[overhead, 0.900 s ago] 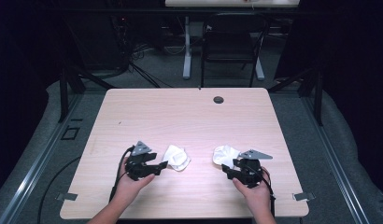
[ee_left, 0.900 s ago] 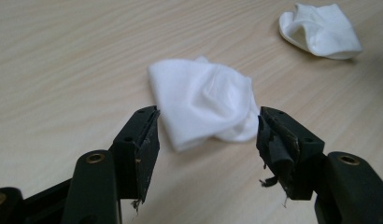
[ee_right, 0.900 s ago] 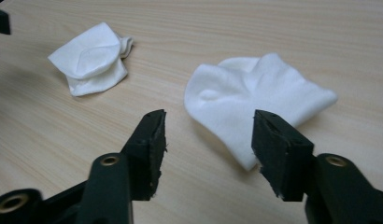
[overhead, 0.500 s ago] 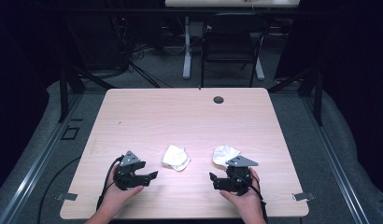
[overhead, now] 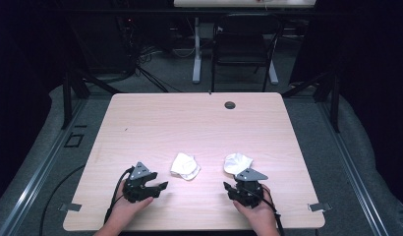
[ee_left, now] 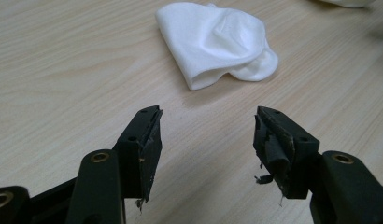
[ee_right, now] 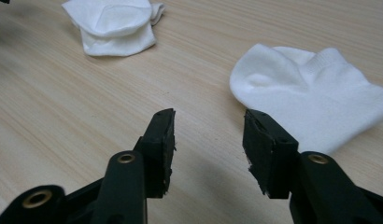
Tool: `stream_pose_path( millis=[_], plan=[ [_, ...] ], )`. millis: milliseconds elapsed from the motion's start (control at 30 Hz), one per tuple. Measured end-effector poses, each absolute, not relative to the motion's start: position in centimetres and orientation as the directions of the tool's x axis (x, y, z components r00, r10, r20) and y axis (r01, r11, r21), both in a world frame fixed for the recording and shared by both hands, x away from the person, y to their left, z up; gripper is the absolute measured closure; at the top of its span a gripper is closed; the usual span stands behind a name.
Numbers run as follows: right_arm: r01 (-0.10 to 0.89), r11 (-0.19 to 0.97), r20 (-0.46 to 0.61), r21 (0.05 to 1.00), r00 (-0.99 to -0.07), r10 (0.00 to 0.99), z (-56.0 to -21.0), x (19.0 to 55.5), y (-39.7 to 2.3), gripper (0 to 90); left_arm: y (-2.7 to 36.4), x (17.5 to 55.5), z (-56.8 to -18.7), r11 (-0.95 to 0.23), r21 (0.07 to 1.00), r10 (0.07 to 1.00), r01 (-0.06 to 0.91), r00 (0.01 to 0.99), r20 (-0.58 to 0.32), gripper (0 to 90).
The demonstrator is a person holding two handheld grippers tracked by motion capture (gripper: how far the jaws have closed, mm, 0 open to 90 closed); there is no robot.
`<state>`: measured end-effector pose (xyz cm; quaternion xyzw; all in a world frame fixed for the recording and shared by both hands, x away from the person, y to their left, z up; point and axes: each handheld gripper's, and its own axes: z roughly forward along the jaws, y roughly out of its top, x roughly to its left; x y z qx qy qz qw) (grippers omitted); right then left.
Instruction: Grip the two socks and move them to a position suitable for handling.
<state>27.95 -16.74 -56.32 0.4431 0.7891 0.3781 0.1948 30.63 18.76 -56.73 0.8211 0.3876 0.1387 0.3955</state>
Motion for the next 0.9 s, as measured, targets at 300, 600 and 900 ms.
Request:
stream_pose_path(
  millis=[300,600,900],
  plan=[
    [0.576,0.322,0.043,0.751,-0.53,0.847,-56.1,27.9,-16.6,60.8,18.3,30.8,-56.7,-0.382,0.758,0.774,0.529,0.631,-0.05,45.4],
    [0.594,0.303,0.065,0.745,-0.517,0.853,-56.0,27.9,-16.6,66.3,17.1,31.0,-56.4,-0.386,0.769,0.769,0.509,0.638,-0.035,54.5],
    [0.601,0.281,0.101,0.749,-0.522,0.847,-56.0,27.9,-16.6,69.9,14.7,31.7,-56.1,-0.411,0.764,0.758,0.498,0.652,-0.017,59.0]
  ],
)
